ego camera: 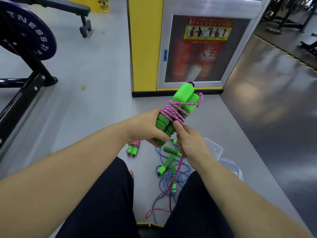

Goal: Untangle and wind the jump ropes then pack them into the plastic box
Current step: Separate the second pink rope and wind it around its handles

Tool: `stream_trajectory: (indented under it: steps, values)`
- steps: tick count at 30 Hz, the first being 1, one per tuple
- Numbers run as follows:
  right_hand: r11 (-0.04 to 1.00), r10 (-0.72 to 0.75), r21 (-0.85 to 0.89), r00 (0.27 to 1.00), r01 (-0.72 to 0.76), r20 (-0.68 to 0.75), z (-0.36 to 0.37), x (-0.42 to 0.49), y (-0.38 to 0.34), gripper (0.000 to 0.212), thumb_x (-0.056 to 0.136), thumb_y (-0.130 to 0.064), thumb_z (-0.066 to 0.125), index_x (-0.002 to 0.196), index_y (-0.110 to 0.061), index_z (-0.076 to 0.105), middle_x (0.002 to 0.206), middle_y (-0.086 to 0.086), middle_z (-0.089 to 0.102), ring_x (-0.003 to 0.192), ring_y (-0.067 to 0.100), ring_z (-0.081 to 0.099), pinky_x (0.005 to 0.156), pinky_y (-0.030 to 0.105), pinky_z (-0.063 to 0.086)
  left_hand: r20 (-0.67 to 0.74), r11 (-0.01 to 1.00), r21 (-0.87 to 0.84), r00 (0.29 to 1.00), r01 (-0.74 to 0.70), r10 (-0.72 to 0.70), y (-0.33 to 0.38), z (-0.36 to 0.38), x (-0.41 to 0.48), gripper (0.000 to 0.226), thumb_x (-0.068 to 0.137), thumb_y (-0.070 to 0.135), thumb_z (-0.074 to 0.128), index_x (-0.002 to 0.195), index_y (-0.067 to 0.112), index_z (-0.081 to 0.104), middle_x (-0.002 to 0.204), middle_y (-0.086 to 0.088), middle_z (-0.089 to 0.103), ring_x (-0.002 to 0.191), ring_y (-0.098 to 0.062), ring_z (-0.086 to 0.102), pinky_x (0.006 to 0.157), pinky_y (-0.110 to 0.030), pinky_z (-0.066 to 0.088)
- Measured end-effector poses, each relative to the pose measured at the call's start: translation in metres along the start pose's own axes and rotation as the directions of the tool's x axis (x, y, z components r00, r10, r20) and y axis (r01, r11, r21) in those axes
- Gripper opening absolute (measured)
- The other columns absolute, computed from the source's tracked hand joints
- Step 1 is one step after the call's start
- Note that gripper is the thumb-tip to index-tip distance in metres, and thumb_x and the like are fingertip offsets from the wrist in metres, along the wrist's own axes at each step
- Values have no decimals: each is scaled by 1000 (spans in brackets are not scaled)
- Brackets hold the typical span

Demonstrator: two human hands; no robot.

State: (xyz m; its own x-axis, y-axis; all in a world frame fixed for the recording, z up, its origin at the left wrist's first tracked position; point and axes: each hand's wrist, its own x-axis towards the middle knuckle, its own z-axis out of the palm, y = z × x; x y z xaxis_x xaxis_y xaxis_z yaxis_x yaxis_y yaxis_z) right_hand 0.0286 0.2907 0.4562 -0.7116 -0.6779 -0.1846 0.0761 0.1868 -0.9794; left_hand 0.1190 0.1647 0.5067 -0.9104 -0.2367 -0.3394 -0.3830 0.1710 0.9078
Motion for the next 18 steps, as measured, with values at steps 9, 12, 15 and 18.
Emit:
stream_trajectory:
  steps: [9, 12, 15, 18]
  values:
    - [998, 52, -48, 998, -51, 36, -2, 6, -6, 31, 90, -47, 49, 78, -20, 59, 50, -6, 27, 44, 10, 21, 41, 24, 21, -316, 925, -378, 944, -39, -90, -17, 10, 2, 23, 80, 3, 70, 93, 17, 58, 90, -9, 65, 79, -19, 64, 71, -29, 56]
    - [959, 57, -284, 978, 3, 203, -14, 6, -5, 22, 97, -27, 46, 99, -14, 64, 64, -1, 44, 50, 10, 40, 47, 20, 36, -305, 933, -358, 948, -28, -88, -18, 0, 2, 22, 81, 4, 69, 97, 17, 58, 90, -9, 67, 78, -20, 67, 67, -30, 60]
    - [890, 130, -457, 950, 15, 285, -21, 6, -6, 22, 99, -19, 40, 102, -16, 62, 77, -2, 57, 71, 11, 53, 65, 16, 44, -366, 971, -234, 929, -41, -49, -17, -4, 6, 28, 80, 4, 71, 102, 16, 58, 94, -10, 66, 83, -23, 66, 66, -31, 60]
    - [940, 204, -322, 941, -111, 269, -15, 6, -4, 23, 98, -8, 35, 103, -11, 57, 66, -1, 61, 74, 16, 56, 76, 28, 46, -490, 995, 43, 866, -92, 101, -17, 2, 13, 31, 79, 7, 73, 106, 16, 61, 87, -6, 63, 79, -23, 63, 70, -35, 57]
